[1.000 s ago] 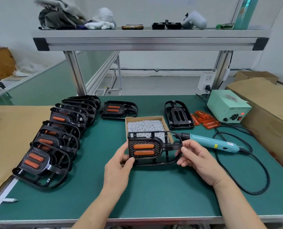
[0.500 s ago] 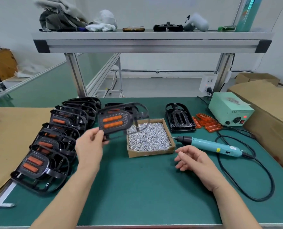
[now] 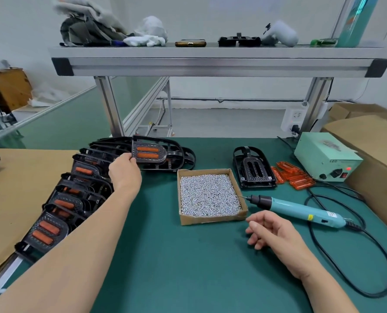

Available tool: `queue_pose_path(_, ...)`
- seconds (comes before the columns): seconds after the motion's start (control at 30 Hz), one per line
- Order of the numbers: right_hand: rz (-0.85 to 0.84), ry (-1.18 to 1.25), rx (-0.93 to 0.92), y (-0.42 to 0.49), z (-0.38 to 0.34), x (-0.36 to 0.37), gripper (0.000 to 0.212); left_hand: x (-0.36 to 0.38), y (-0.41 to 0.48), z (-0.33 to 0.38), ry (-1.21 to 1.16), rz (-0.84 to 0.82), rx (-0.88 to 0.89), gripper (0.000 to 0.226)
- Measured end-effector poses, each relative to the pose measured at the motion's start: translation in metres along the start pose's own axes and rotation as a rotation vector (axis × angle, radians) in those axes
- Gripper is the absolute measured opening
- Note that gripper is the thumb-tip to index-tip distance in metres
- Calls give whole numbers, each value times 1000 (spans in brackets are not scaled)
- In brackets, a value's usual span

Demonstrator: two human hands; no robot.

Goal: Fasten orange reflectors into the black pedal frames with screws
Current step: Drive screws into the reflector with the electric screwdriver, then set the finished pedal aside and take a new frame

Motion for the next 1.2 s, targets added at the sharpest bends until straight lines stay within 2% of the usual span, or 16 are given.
queue_pose_path(0.23,-1,15,4,2,-1,0,8,25,2,17,327,-167,111,19)
queue_pose_path(0.43,-8,23,8,3,-1,1,8,45,-5,13,436,-248,173,38)
queue_pose_path(0.53,-10,17,7,3,-2,1,8,49,-16,11,395,-225,190,40)
queue_pose_path(0.67,-10,5,7,3,-2,1,8,52,-41,20,311,-144,321,44)
queue_pose_path(0.83,-10,-5,18,3,-2,3,8,57,-74,9,231,-208,308,44)
queue_pose_path(1.07,7,-34,28,2,-2,0,7,46,-127,-14,55,-304,150,48)
queue_pose_path(1.2,11,-56,34,1,-1,0,6,36,-160,-11,-38,-360,265,33)
Point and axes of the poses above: each hand's wrist, its own y-axis towards the middle knuckle, its own x-axis out of the palm, z = x × y, the point moved 6 cm from there along y, towards the middle knuckle, and after that the axes turned 5 degrees about -x, right-handed, at the moved point
